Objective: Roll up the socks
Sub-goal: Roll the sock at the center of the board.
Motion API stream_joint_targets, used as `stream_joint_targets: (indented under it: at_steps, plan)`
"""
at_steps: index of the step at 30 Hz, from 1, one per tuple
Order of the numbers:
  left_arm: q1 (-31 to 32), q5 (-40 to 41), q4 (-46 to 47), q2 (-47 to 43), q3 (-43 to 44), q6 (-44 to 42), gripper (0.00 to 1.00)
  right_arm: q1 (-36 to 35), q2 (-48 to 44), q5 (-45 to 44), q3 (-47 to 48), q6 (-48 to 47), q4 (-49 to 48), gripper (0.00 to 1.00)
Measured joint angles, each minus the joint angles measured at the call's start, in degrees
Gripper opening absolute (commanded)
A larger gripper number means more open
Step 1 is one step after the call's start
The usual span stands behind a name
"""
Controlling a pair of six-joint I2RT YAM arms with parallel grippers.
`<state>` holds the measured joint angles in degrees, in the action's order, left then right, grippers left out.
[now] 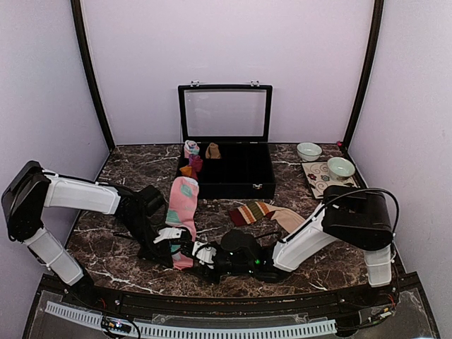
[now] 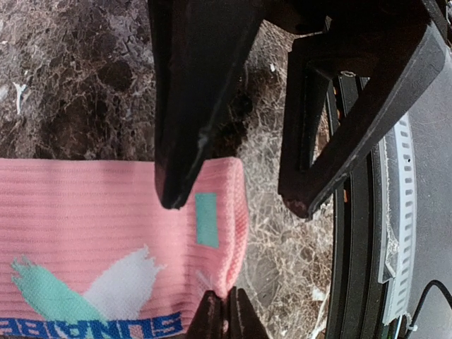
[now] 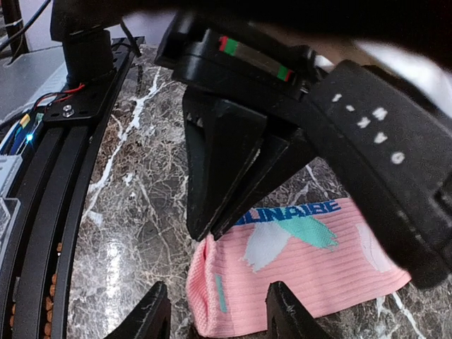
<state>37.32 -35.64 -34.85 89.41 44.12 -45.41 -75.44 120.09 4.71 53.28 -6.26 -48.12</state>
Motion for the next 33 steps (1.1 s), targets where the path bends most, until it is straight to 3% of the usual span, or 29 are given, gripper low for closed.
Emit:
stream_joint_targets:
  at_steps: [33]
  plan:
    - [-1.5,-2.6,-0.9,0.0,-1.5,-2.1,0.06,-0.3,3.3,3.0,6.1,-4.2,7.5,0.42]
